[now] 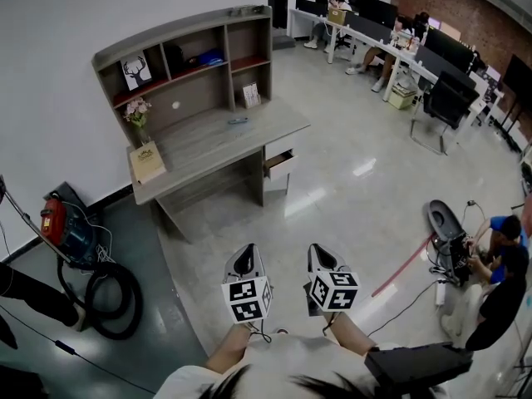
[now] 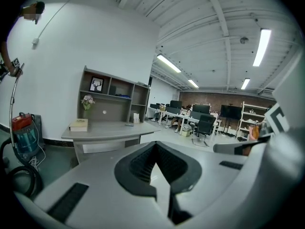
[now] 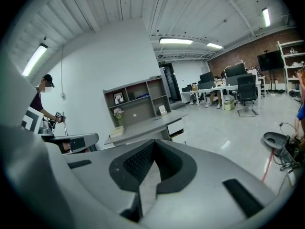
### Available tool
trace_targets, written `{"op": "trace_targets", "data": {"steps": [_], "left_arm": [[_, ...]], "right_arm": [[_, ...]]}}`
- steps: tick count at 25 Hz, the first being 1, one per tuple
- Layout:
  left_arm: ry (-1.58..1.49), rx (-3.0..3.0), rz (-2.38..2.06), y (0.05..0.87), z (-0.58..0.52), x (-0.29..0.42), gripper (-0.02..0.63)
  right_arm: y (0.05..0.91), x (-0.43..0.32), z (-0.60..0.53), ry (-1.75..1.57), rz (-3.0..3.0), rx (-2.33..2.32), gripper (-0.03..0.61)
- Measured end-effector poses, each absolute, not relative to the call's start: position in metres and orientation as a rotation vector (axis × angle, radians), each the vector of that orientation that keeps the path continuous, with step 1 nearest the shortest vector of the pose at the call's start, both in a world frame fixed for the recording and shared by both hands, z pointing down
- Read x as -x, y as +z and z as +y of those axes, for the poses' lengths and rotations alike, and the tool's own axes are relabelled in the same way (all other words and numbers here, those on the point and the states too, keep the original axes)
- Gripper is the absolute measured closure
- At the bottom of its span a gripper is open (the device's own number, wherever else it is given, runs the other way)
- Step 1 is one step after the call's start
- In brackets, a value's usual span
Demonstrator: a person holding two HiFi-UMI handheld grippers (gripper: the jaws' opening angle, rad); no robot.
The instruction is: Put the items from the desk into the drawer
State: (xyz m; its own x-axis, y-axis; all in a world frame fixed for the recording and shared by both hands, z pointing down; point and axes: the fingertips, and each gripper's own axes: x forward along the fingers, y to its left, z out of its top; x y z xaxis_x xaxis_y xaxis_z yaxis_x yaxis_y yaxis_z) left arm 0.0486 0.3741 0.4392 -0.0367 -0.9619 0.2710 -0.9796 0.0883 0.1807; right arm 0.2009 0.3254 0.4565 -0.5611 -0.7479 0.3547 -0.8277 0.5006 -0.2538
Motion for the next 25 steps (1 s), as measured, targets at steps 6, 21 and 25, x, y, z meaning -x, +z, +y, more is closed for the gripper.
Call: {"op": "trace_targets", "data": {"steps": [6,21,25], "left_arm": [[0.113,-1.927,-2.044,0.449,0.352,-0.065,0.617],[0.167,-1.927,-2.011,0.458,0.329,-0.075,0.617],[0.170,-1.929,-2.002,0.462,0.314,-0.071,0.617]], "right_arm": [[0.464,-0.216,0.304,0.617,-2.534,-1.351,0.580],[0.476,-0.212,0.287,0.627,-2.534,-1.296,0.580],[0.481,-0.210,0.272,0.638,-2.520,-1.304,0.580]]}}
